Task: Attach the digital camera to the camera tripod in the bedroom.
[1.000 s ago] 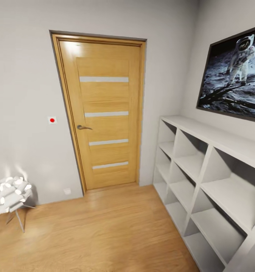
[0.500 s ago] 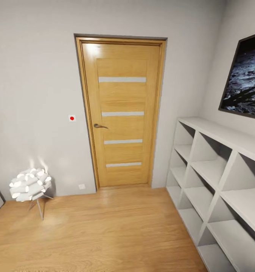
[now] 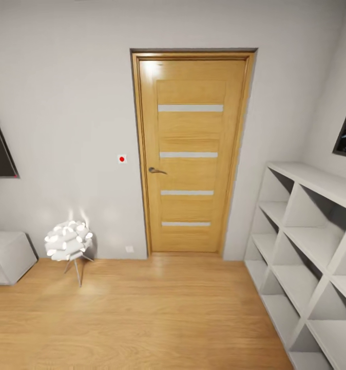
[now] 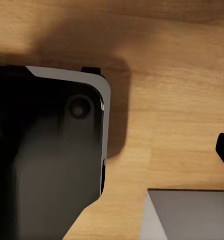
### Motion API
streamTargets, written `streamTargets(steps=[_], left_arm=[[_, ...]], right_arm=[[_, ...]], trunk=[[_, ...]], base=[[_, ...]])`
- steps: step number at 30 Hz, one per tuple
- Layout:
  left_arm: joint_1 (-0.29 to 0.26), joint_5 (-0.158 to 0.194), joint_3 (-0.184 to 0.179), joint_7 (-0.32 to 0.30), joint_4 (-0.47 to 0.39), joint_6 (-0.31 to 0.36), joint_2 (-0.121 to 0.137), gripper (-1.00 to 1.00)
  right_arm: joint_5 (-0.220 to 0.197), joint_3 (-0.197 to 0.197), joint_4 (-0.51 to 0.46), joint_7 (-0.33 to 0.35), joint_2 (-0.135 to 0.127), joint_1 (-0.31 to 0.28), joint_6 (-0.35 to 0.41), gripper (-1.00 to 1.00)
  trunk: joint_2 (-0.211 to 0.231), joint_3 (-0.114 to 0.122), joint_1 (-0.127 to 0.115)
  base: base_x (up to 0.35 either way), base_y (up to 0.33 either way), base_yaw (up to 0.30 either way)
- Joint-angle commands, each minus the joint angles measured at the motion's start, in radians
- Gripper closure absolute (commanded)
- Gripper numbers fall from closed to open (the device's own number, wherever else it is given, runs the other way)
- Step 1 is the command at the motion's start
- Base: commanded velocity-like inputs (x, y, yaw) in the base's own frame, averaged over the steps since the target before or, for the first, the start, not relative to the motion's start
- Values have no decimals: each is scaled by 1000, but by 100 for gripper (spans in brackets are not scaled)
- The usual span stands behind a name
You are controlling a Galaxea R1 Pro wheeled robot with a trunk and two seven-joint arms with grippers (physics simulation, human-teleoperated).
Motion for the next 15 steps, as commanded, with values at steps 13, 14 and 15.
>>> streamTargets(steps=[13,14,15], left_arm=[[0,6,-9,3,1,-2,0,100],[0,6,-9,3,1,-2,0,100],[0,6,-9,3,1,-2,0,100]], right_arm=[[10,-4,3,-1,-1,-1,-6,-100],[10,-4,3,-1,-1,-1,-6,-100],[10,-4,3,-1,-1,-1,-6,-100]], trunk=[[-1,0,0],[-1,0,0],[-1,0,0]], base=[[0,0,269],[0,0,269],[0,0,269]])
